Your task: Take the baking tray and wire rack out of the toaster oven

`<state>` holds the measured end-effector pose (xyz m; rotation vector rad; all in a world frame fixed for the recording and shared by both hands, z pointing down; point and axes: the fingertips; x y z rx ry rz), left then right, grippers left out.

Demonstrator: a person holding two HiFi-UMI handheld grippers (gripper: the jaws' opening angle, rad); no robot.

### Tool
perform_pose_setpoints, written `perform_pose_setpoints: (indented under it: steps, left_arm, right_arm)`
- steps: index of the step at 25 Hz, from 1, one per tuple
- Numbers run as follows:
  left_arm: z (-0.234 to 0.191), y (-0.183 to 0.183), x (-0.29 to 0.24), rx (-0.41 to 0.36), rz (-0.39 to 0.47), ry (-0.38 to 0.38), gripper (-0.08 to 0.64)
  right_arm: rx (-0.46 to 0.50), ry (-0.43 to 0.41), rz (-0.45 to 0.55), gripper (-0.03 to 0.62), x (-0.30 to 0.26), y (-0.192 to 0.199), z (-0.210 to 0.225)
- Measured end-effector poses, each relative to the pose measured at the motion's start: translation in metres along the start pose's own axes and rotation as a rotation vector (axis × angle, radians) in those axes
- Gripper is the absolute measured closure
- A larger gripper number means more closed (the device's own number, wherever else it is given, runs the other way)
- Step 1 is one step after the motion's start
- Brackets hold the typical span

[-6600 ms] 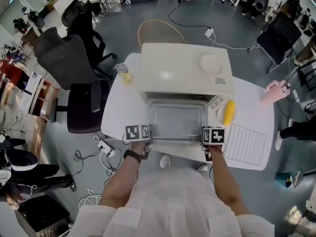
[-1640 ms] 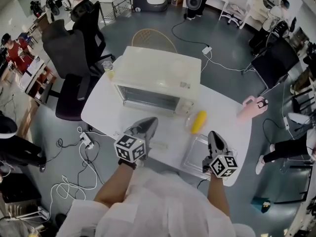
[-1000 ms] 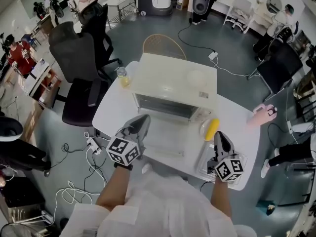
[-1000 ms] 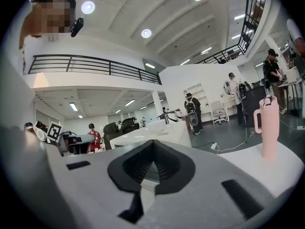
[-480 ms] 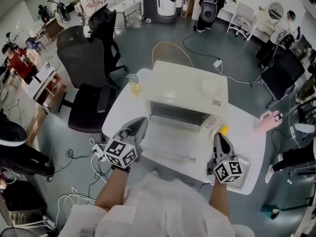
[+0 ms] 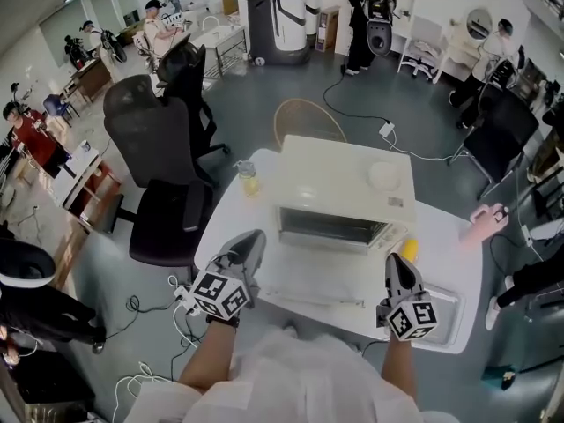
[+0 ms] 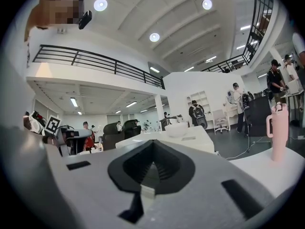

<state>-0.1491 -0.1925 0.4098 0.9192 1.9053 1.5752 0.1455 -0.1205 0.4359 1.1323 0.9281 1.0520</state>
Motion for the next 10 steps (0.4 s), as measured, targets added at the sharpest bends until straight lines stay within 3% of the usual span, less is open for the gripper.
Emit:
perform_pose_setpoints:
  steps: [10]
  left_arm:
    - [0.0029, 0.0037, -0.0025, 0.006, -0.003, 0.044, 0.546]
  right_arm:
    - [0.022, 0.031, 0.004, 0.591, 0.0028, 0.0010, -0.0033]
Point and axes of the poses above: the fingertips, and each gripper's own axes: x backward along the fingers, z to its right, y out of its underside, and after that the axes turned 1 degree about -x, right-handed
